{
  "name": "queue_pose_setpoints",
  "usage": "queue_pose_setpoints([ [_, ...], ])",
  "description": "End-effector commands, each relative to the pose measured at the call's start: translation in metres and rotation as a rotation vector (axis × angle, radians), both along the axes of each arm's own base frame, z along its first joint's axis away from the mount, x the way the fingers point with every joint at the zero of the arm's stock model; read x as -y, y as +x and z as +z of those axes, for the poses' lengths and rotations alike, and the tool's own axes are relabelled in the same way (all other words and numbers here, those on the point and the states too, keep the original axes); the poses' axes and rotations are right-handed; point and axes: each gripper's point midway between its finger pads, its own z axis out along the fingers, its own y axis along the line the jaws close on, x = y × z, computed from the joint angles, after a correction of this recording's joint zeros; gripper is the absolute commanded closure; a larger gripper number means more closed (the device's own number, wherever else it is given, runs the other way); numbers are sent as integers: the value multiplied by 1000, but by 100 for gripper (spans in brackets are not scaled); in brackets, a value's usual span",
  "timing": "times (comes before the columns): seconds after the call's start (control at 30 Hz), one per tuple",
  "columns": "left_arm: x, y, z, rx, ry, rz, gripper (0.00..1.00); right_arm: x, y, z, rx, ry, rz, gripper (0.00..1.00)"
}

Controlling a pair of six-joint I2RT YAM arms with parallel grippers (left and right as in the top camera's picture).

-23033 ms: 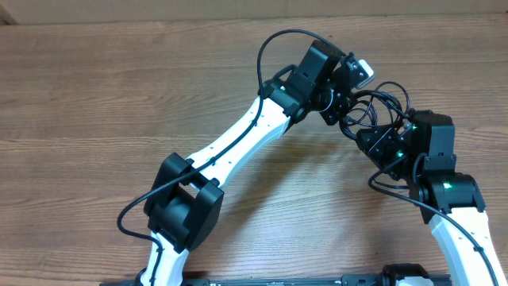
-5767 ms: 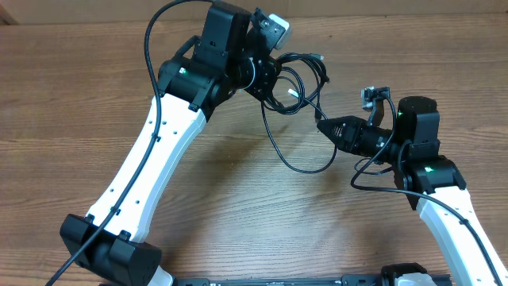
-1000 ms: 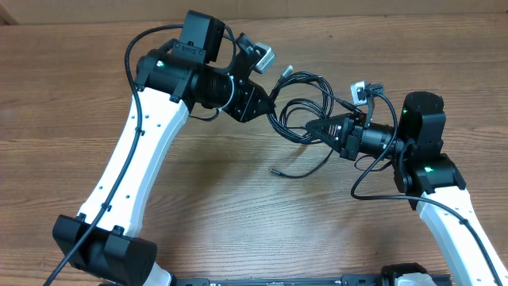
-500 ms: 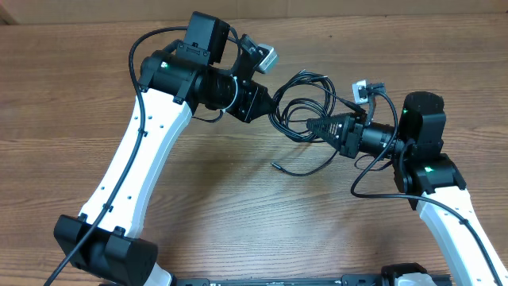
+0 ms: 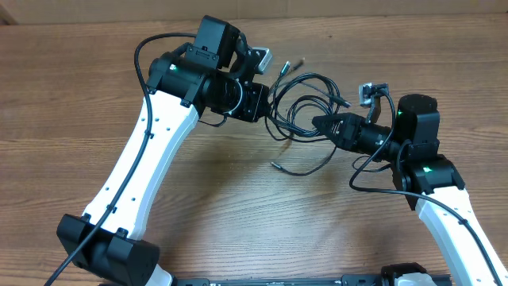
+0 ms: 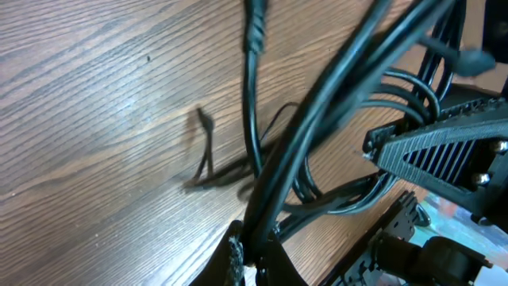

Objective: Untangle cables

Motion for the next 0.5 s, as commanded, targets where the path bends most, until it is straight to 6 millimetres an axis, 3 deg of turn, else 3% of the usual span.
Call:
queue_pose_setpoints([
  [0.0, -14, 9, 0, 49, 65, 18, 96, 13, 9, 0, 7, -41, -87, 96],
  [0.23, -13, 6, -1, 29, 57, 18, 96, 17, 11, -4, -36, -36, -127, 96],
  [0.47, -58, 25, -16, -114, 168, 540, 96, 17, 10, -5, -45, -32, -129, 96],
])
